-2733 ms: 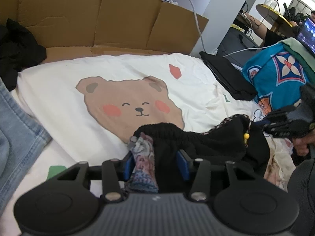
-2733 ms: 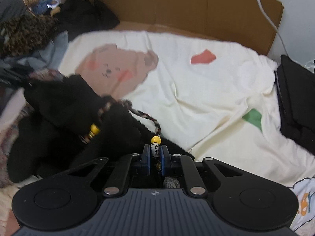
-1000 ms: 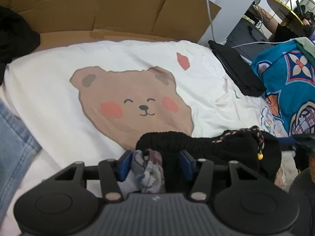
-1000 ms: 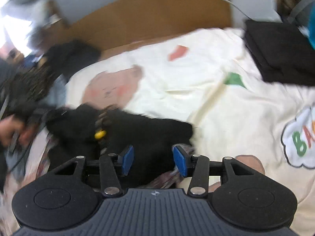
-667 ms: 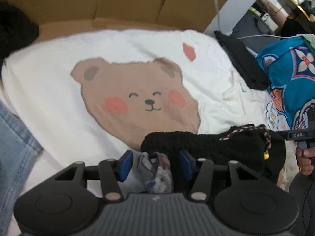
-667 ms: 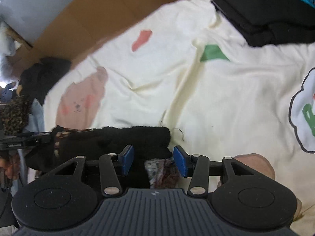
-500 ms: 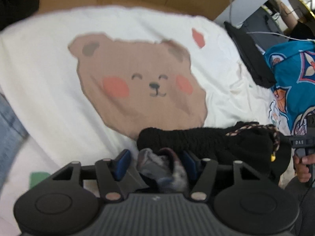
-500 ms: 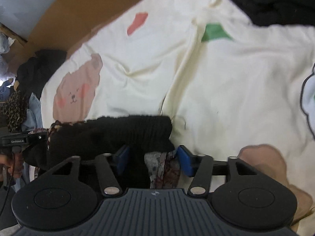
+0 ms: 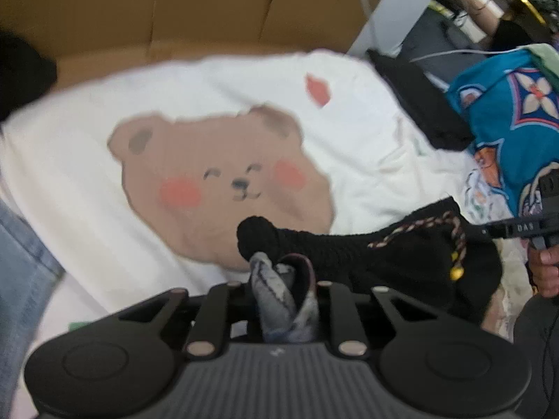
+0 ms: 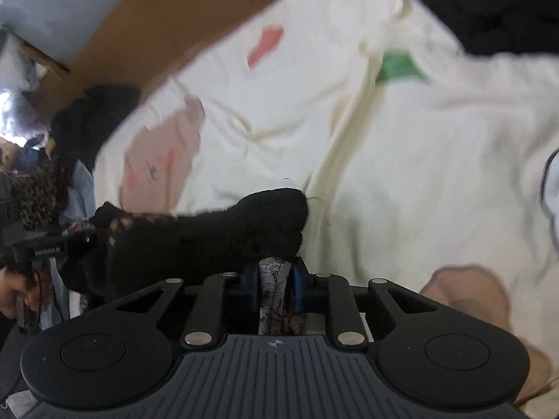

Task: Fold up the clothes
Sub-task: 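Lift the black shorts off the sheet with both tools, then hold the shorts up with both tools and shake them out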

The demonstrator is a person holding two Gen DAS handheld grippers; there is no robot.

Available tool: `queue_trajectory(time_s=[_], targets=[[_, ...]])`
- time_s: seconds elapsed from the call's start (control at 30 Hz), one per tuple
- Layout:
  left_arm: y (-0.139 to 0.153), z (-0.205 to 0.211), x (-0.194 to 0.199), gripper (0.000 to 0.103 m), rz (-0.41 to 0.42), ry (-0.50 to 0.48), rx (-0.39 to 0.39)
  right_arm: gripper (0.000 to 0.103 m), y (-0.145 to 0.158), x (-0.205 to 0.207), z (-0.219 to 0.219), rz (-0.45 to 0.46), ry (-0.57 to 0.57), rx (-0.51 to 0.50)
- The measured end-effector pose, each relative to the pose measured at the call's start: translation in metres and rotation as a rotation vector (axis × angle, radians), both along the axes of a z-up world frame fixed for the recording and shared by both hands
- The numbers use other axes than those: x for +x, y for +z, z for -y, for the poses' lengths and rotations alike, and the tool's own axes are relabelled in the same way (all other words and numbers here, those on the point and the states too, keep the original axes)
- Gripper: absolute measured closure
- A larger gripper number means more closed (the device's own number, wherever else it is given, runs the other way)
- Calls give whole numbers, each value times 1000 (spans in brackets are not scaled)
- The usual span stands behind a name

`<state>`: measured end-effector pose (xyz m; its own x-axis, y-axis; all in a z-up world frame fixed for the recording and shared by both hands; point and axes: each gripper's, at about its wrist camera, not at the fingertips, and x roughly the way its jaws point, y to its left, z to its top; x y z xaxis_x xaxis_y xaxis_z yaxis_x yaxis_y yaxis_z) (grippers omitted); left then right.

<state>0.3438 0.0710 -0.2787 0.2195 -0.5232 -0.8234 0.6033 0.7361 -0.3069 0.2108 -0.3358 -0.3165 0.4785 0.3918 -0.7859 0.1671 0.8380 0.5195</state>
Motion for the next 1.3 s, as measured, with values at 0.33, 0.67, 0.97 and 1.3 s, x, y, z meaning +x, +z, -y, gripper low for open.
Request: queue_trajectory(time_s=[0.33, 0.67, 0.97, 1.3], targets=[[106, -6, -36, 86, 246, -4, 61, 90, 87, 6, -12, 168, 79, -142], [213, -30, -69, 86, 387, 105, 158, 91, 188, 22, -59, 308, 210, -238], [299, -53, -131, 87, 566, 264, 128, 92, 288, 1, -100, 507, 322, -295], [388, -52, -222, 87, 791, 301, 18, 92, 413, -61, -91, 784, 317, -335]])
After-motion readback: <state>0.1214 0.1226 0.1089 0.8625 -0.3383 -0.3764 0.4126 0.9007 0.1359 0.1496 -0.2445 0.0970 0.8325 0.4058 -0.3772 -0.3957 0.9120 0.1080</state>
